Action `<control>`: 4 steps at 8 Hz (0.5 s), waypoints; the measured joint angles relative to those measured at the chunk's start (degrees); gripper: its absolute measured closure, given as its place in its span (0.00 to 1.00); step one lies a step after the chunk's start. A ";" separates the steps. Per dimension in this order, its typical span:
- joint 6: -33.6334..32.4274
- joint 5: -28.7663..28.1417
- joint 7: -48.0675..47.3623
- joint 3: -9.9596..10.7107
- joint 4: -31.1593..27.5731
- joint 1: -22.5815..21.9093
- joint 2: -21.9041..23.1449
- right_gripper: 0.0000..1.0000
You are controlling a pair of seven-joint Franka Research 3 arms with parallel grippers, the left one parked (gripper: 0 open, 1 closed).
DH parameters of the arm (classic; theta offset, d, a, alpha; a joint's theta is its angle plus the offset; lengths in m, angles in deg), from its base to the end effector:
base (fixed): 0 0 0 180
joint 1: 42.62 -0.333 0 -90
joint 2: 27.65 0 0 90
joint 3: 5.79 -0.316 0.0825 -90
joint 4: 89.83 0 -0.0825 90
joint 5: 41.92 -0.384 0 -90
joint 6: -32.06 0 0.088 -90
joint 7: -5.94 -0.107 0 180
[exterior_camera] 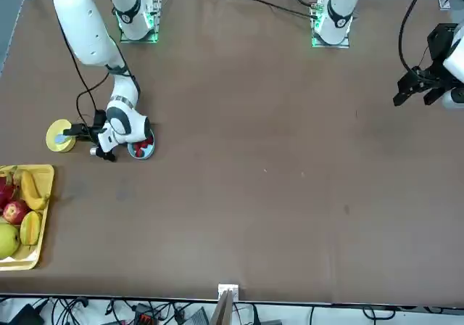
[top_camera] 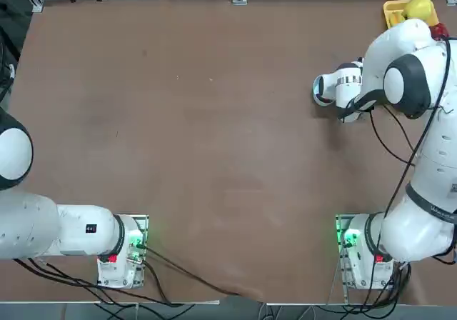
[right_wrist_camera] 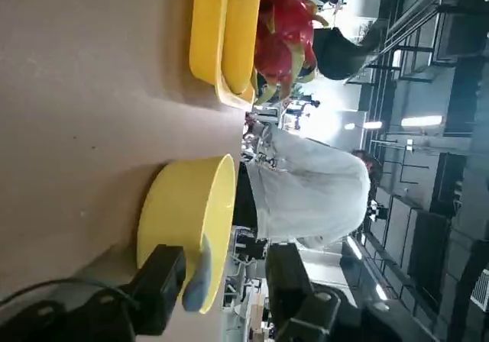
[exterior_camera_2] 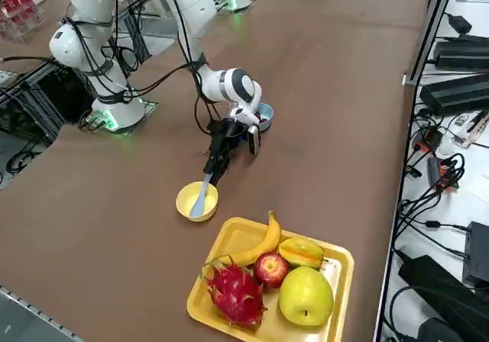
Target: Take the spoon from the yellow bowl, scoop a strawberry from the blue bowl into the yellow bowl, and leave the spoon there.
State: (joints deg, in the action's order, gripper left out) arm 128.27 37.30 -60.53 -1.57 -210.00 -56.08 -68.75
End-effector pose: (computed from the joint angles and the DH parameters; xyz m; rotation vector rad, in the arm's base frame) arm 0.4977 -0.0187 0.0856 1.6833 0.0959 -0.0302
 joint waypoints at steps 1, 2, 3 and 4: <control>-0.16 0.00 0.00 0.00 0.00 0.00 -0.02 0.33; -0.19 0.00 0.00 0.01 0.00 0.00 -0.09 0.33; -0.21 0.00 0.00 0.02 0.00 0.00 -0.20 0.33; -0.23 0.00 0.00 0.04 0.00 0.00 -0.32 0.34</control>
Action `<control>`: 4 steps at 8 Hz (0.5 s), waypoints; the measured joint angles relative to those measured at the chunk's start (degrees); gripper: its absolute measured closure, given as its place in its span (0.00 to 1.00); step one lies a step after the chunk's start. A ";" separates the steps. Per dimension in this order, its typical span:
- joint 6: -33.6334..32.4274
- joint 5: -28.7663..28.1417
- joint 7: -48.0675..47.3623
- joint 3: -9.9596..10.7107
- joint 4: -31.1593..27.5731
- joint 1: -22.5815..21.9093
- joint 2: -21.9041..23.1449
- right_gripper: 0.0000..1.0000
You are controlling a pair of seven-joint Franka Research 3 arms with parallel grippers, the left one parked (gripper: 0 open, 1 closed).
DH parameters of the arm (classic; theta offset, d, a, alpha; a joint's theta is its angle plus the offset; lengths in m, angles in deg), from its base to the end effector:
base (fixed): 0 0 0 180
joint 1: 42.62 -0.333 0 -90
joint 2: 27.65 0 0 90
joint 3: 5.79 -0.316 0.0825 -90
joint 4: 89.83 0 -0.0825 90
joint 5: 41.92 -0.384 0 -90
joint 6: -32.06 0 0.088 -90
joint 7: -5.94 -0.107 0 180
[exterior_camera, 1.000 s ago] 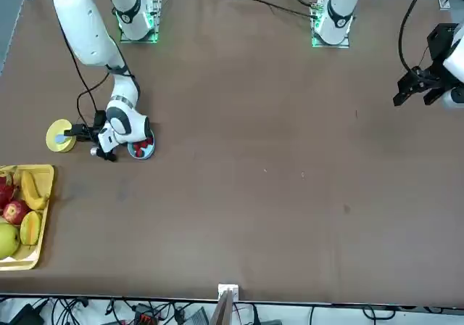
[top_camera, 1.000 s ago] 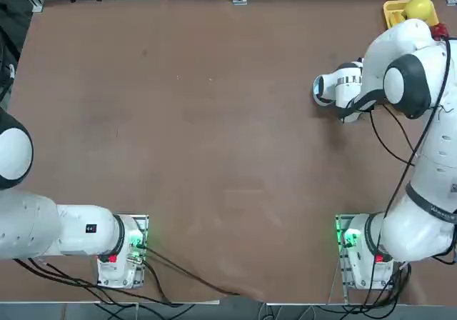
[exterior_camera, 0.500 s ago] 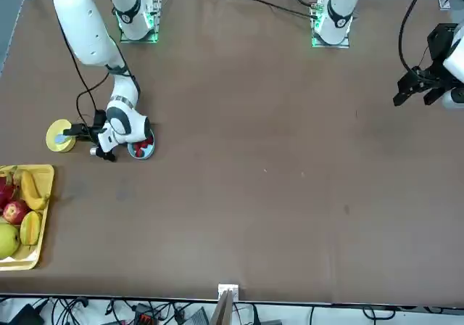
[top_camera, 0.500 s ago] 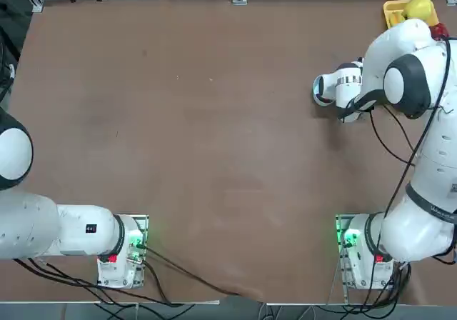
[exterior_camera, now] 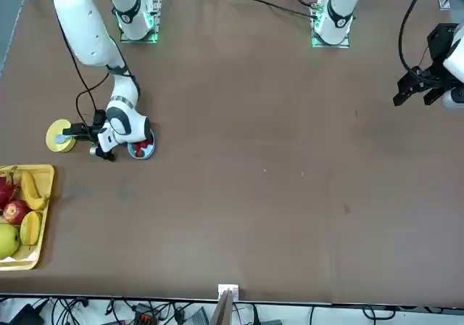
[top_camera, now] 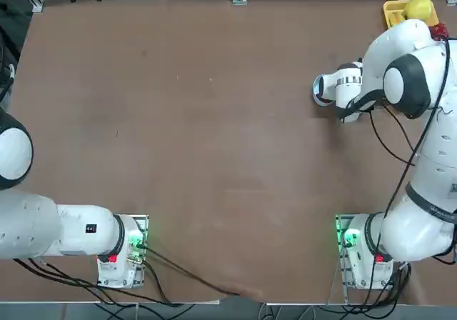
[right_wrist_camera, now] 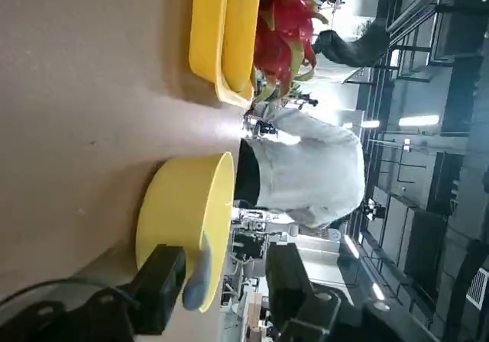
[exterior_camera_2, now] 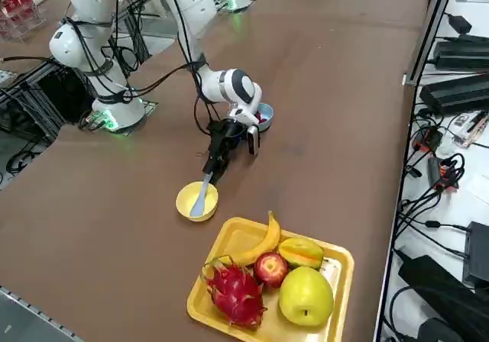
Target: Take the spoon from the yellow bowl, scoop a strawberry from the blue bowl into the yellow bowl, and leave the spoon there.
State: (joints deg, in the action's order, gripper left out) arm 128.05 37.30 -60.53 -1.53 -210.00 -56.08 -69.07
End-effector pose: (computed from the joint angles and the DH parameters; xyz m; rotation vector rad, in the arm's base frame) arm 0.4962 -0.0198 0.0834 1.6780 0.0982 -0.0362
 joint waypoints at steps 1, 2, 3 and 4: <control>-0.01 0.00 0.00 0.01 0.00 0.00 -0.13 0.34; -0.01 0.00 0.00 0.01 0.00 0.00 -0.29 0.34; -0.03 0.00 -0.01 0.01 0.00 0.00 -0.38 0.36; -0.06 0.00 -0.01 0.01 0.00 0.00 -0.42 0.36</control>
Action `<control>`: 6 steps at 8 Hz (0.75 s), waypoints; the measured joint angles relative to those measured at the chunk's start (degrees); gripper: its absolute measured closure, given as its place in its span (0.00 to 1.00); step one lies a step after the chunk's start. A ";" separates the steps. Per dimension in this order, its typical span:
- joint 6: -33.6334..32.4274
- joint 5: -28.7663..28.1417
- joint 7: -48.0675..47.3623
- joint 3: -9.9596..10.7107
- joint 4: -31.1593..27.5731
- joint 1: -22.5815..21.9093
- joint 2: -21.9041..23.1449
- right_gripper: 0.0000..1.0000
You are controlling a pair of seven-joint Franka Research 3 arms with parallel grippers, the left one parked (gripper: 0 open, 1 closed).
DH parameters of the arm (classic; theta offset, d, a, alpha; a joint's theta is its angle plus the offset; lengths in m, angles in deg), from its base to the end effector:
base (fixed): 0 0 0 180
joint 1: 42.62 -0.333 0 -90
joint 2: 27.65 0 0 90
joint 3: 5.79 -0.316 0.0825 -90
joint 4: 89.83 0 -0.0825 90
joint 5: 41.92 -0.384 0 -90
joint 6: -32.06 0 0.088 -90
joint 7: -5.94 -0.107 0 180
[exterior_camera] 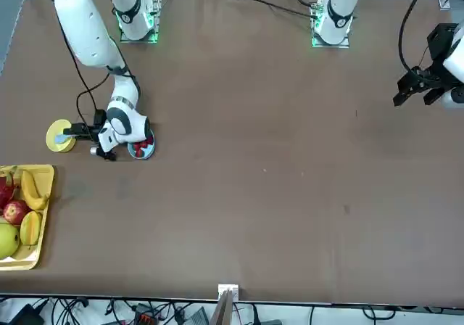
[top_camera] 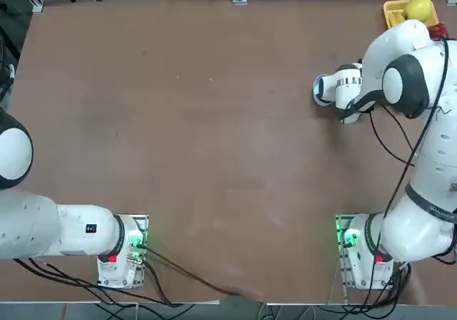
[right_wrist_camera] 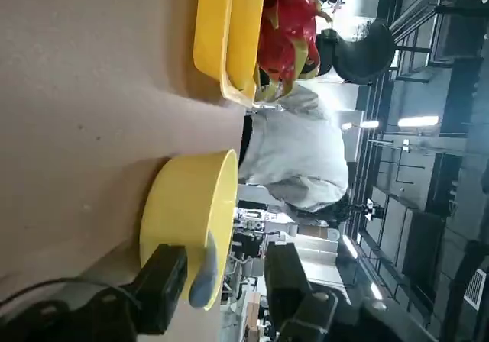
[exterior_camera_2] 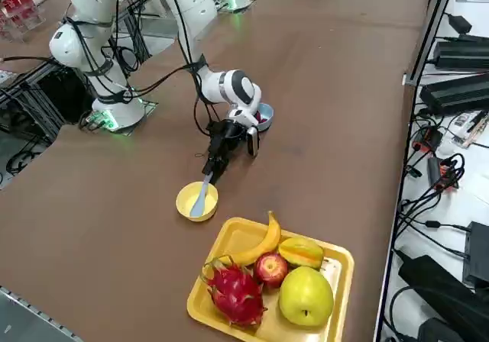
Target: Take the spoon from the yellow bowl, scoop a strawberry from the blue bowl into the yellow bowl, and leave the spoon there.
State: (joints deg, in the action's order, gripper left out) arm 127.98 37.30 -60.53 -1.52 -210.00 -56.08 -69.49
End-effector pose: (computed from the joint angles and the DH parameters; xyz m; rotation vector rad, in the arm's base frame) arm 0.4944 -0.0205 0.0800 1.6750 0.1031 -0.0427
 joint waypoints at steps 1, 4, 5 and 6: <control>-0.19 0.00 0.00 0.00 0.00 0.00 0.00 0.36; -0.61 0.00 0.00 0.00 0.00 0.00 -0.01 0.39; -0.61 0.00 0.00 0.00 0.00 0.00 -0.01 0.39; -0.61 0.00 0.00 0.00 0.00 0.00 -0.01 0.39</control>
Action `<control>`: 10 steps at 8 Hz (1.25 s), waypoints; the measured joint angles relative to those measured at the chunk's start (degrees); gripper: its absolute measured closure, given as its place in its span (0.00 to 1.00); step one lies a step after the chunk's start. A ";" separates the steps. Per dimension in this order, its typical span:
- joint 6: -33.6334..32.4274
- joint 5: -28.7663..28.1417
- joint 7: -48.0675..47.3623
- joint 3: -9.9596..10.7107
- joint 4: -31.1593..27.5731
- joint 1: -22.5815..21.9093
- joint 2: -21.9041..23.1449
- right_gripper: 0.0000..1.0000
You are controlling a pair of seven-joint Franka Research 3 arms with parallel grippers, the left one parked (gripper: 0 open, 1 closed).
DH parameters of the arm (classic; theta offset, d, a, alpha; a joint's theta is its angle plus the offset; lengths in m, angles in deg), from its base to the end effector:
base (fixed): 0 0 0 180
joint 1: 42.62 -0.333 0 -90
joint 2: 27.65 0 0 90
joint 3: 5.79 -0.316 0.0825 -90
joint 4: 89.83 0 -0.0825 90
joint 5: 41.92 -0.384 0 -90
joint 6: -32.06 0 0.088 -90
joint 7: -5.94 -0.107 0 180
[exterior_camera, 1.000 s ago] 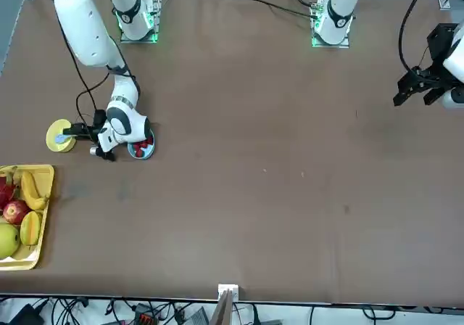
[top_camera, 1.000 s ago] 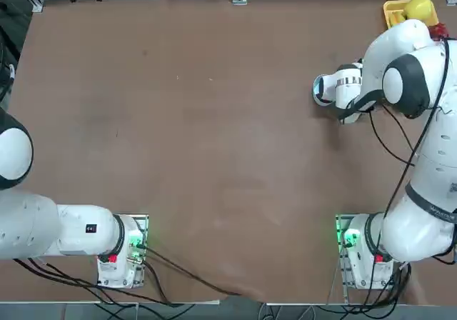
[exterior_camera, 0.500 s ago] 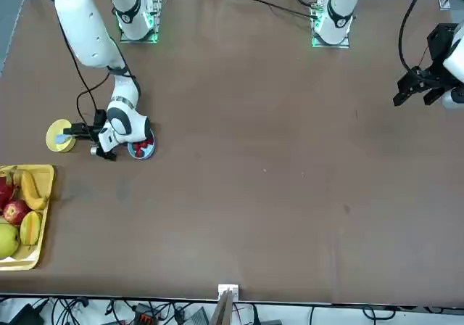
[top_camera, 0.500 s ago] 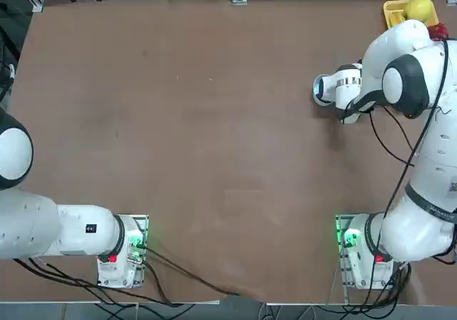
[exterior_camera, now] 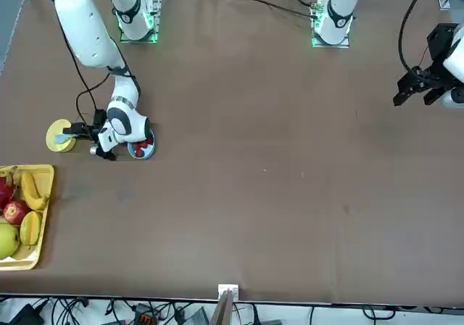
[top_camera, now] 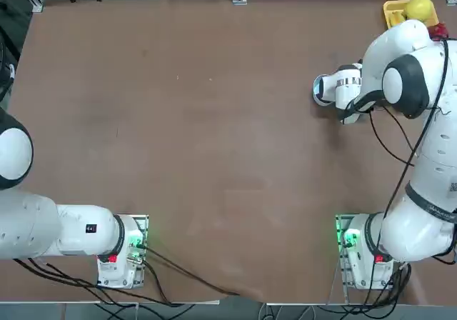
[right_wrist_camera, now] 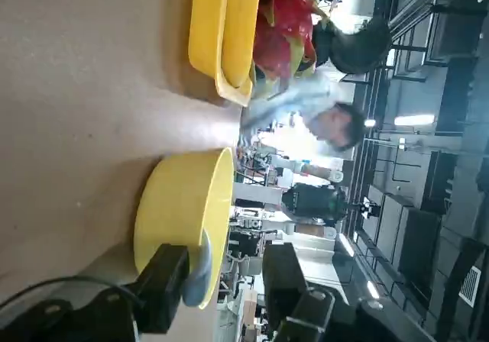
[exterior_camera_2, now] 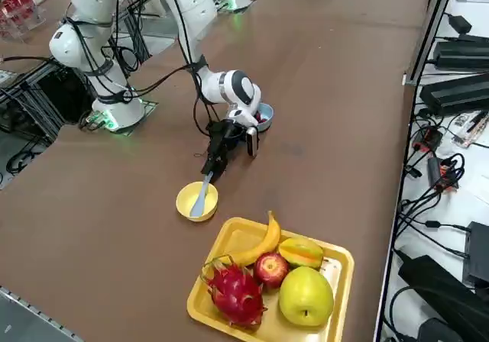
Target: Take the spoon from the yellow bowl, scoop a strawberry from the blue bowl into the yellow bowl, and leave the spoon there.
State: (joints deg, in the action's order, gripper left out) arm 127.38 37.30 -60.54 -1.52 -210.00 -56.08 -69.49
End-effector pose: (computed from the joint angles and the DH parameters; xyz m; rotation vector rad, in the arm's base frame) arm 0.4941 -0.0215 0.0810 1.6653 0.0998 -0.0455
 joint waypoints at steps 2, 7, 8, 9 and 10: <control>0.00 0.00 0.00 0.00 0.00 0.00 0.00 0.44; -0.05 0.00 0.00 0.00 0.02 -0.05 0.00 0.53; -0.11 0.00 0.00 0.00 0.06 -0.07 0.00 0.55; -0.13 0.00 -0.01 0.00 0.08 -0.10 0.00 0.57; -0.17 0.00 -0.01 0.00 0.09 -0.11 0.00 0.63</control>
State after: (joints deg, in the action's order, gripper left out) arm 127.21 37.30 -60.54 -1.53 -209.91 -56.20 -69.50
